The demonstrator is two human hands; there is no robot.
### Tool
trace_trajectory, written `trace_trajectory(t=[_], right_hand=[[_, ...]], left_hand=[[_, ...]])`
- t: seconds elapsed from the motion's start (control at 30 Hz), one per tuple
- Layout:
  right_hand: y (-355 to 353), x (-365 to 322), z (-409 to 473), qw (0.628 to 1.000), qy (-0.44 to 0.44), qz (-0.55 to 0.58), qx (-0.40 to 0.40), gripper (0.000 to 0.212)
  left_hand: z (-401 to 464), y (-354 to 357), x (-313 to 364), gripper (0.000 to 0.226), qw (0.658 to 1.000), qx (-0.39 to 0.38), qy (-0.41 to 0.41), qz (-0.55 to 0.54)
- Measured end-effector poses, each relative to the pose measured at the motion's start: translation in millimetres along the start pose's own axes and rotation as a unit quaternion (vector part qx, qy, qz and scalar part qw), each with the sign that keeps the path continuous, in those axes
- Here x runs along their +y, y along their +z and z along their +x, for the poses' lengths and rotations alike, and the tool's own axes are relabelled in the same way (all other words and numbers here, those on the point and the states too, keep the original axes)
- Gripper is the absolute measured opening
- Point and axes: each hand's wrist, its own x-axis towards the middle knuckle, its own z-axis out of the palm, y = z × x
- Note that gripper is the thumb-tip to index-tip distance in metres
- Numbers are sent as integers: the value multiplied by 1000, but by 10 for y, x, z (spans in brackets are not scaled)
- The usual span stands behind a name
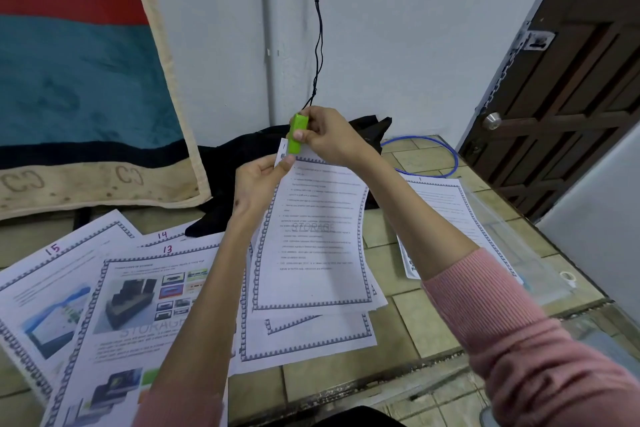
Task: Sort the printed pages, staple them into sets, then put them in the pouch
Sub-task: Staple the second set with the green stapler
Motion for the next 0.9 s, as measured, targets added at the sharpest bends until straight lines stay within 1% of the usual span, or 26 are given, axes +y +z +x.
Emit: trace_trajectory(t=[0.1,0.23,0.3,0.4,0.5,0.6,0.67,0.73,0.83,0.9], right_hand=[[44,-2,-11,1000,2,7,5,13],[90,-5,-43,1000,-2,22,1,8],[120,7,-53,1000,-2,16,-3,11],[163,40,-41,1000,0,10,-6,3],[189,55,-42,1000,3,21,-1,3],[240,75,-48,999,6,29,13,8],[277,83,-60,999,12,45,28,12],[272,103,-84,998,17,51,22,12],[225,142,-129,998,13,56,-7,9],[209,174,-133,998,19,58,-9,16]], left_hand=[[-14,46,15,11,998,54,-7,-18],[-31,19,-14,23,998,58,5,-37],[-39,21,-26,24,998,55,16,-19],[-46,65,-49,27,998,58,27,13],[-6,71,-94,25,994,75,32,67],[11,81,-110,23,985,108,34,131],[3,80,-114,24,981,120,35,147],[-11,62,-131,24,985,104,34,137],[-55,-28,-152,27,999,13,18,42],[-58,-108,-179,29,999,-43,2,31]])
